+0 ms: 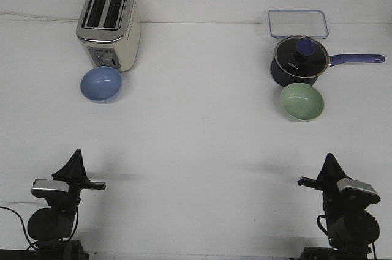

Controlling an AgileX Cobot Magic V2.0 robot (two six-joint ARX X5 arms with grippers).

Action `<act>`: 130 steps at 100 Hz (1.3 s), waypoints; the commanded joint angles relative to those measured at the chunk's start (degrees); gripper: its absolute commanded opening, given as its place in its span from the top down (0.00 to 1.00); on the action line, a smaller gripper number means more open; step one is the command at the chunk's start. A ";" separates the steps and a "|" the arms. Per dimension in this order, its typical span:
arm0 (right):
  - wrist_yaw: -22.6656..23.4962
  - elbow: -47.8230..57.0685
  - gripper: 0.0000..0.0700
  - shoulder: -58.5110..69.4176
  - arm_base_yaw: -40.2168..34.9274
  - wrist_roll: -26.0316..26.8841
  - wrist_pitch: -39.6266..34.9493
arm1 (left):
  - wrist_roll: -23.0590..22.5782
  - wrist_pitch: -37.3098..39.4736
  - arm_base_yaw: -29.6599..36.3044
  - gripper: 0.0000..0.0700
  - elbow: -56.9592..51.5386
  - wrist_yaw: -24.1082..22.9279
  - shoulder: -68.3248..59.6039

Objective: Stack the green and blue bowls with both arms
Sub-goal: 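Reach the right gripper forward to the pale green bowl's rim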

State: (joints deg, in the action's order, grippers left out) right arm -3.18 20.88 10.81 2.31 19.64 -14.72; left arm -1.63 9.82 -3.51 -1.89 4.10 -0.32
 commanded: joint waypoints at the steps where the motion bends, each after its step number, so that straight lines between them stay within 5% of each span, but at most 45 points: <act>1: -0.33 5.68 1.00 5.88 0.02 0.59 -3.15 | -0.48 0.57 -0.11 0.98 1.07 -0.02 0.04; 10: 0.68 13.62 0.92 14.58 0.02 -1.77 -6.82 | -0.48 0.57 -0.11 0.98 1.07 0.00 0.04; 20: 0.81 22.01 0.38 23.89 0.02 -3.21 -10.38 | -0.48 0.57 -0.11 0.98 1.07 0.00 0.04; 23: 0.79 24.48 0.28 26.71 0.02 -3.89 -11.52 | -0.48 0.57 -0.11 0.98 1.07 0.00 0.04; 69: 0.87 52.22 0.22 69.31 5.33 -12.02 -21.03 | -0.48 0.57 -0.11 0.98 1.07 0.00 0.04; 85: 4.31 59.30 0.22 81.79 8.00 -12.33 -22.71 | -0.48 0.57 -0.11 0.98 1.07 0.00 0.04; 130: 8.02 65.40 0.23 99.16 11.15 -13.46 -22.01 | -0.48 0.57 -0.11 0.98 1.07 -0.02 0.04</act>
State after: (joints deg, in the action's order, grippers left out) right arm 3.75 84.75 107.74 13.17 6.81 -37.04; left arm -1.63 9.82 -3.51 -1.89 4.10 -0.32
